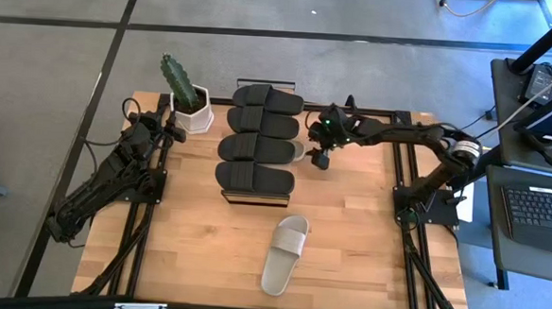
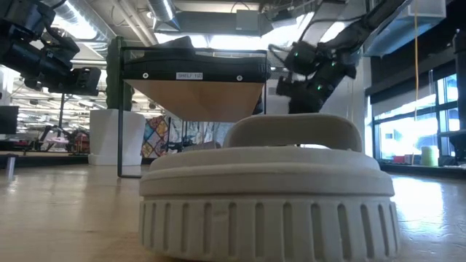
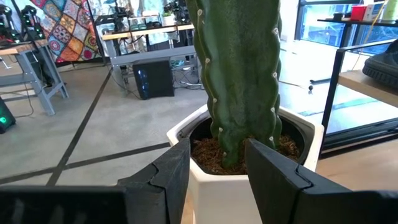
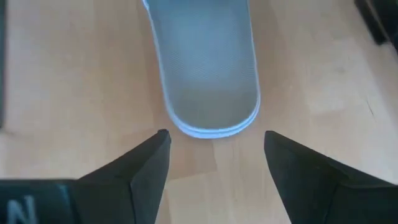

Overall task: Pick and place slides into the shelf
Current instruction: Put the white slide under the shelf

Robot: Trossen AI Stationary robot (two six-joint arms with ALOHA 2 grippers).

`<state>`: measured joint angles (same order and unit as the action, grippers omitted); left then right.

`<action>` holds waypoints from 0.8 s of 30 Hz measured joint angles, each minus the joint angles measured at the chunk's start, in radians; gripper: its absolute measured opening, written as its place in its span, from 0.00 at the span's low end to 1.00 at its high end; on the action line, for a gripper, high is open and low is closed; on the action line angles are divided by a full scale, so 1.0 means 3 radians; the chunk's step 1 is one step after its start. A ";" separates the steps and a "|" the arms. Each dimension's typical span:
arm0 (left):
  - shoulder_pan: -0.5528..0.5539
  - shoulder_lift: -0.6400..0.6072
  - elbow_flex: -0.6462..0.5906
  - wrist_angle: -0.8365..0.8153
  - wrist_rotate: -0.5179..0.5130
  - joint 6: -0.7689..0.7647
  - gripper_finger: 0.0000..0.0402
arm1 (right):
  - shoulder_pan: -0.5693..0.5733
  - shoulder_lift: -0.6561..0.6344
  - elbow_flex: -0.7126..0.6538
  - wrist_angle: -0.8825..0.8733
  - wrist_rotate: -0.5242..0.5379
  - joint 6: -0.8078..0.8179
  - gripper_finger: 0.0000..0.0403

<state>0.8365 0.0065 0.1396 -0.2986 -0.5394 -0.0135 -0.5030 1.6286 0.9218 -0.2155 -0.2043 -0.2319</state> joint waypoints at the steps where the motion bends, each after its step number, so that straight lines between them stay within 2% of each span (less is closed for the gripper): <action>1: 0.0001 0.0000 -0.0001 0.0000 -0.0002 0.0000 0.37 | 0.0001 -0.0070 0.0000 -0.0062 0.0000 0.0068 0.64; 9: 0.0001 0.0001 0.0000 0.0000 -0.0005 0.0000 0.37 | 0.0108 -0.0486 0.0000 -0.0706 -0.0028 0.0336 0.64; 24: -0.0001 0.0000 0.0001 0.0002 -0.0006 0.0000 0.37 | 0.0583 -0.0504 0.0000 -0.0774 -0.0032 0.0577 0.64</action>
<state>0.8364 0.0066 0.1398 -0.2981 -0.5411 -0.0135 -0.3282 1.4773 0.9218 -0.4478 -0.2138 -0.0587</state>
